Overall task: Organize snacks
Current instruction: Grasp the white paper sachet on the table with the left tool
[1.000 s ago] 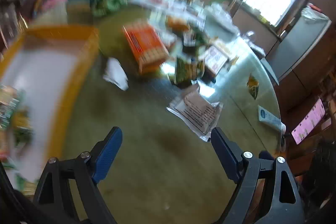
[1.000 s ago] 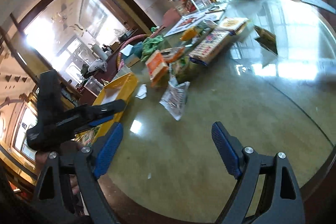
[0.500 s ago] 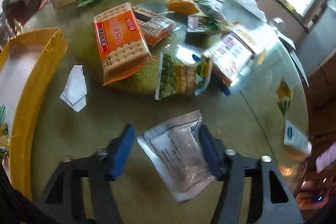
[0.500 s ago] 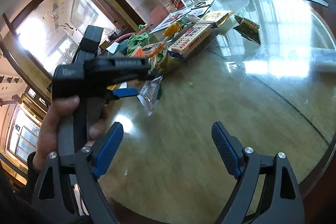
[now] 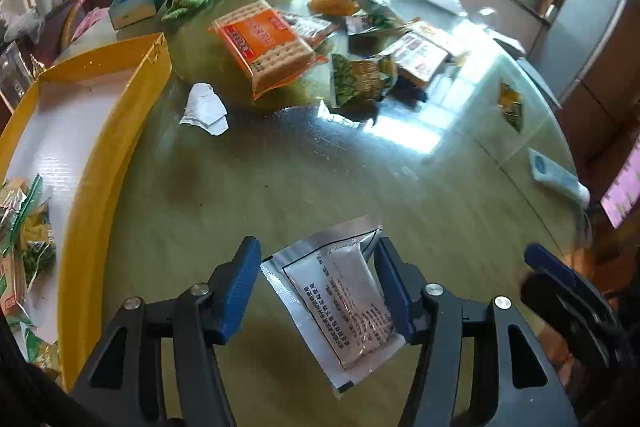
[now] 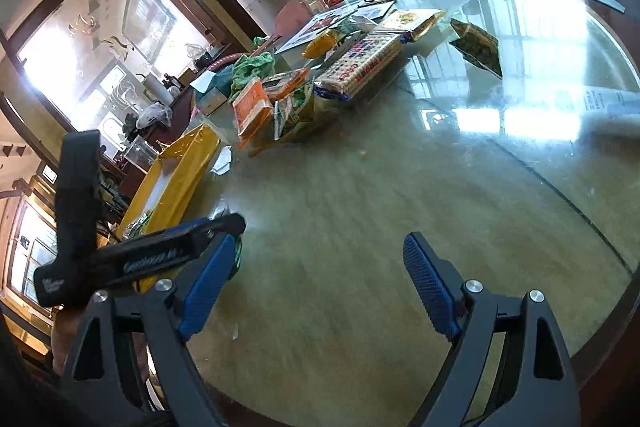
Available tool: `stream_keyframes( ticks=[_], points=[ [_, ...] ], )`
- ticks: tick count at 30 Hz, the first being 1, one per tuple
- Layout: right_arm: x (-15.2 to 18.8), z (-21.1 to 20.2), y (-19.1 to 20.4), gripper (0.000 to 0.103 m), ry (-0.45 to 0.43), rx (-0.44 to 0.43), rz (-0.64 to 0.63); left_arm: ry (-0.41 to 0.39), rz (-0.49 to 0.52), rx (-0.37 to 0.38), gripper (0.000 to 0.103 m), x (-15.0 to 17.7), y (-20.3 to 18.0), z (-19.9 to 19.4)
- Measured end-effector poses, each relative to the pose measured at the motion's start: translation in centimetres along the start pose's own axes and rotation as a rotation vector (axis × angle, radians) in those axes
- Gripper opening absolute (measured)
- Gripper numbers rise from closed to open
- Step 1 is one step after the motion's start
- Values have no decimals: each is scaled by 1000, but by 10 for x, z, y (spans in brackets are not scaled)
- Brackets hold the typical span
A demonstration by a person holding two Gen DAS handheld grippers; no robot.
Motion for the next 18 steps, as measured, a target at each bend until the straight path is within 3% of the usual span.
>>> stream_keyframes(
  ticks=[2, 8, 9, 11, 15, 18],
  points=[
    [0, -1, 1, 86, -3, 15, -4, -8, 1, -1, 81, 2, -3, -5],
    [-27, -13, -15, 86, -30, 64, 25, -34, 120, -45, 80, 11, -26, -3],
    [-35, -14, -20, 86, -37, 65, 37, -35, 126, -60, 77, 11, -26, 1],
    [-53, -14, -33, 86, -37, 97, 70, -29, 119, -38, 44, 17, -25, 5],
    [-93, -11, -64, 85, -37, 189, 129, -122, 161, -19, 26, 27, -21, -9],
    [-119, -4, -80, 84, -34, 234, 156, -149, 171, -33, 23, 33, -13, -15]
  ],
)
Point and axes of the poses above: each gripper's, at about its wrist camera, not at the fingertips, and z roughly the way its jaws point, y to its left, x to its underside, the point moved 2 cm from there along z, roughly the way its jaws point, and after that the axes turned 9 degrees about -x, right-handed, at the moved point
